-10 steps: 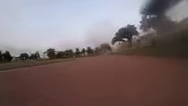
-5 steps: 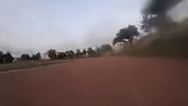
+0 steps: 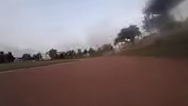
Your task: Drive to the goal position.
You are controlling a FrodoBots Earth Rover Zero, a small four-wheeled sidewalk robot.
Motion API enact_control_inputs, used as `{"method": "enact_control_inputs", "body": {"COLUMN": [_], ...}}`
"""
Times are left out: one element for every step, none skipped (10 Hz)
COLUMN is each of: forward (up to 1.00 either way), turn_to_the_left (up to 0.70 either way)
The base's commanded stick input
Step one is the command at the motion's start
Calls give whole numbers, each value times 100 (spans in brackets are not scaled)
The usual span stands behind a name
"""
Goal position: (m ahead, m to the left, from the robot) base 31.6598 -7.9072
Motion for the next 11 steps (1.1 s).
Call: {"method": "enact_control_inputs", "body": {"forward": [70, 70, 70, 70, 70, 70, 70, 70, 70, 70, 70], "turn_to_the_left": [0, 0, 0, 0, 0, 0, 0, 0, 0, 0, 0]}}
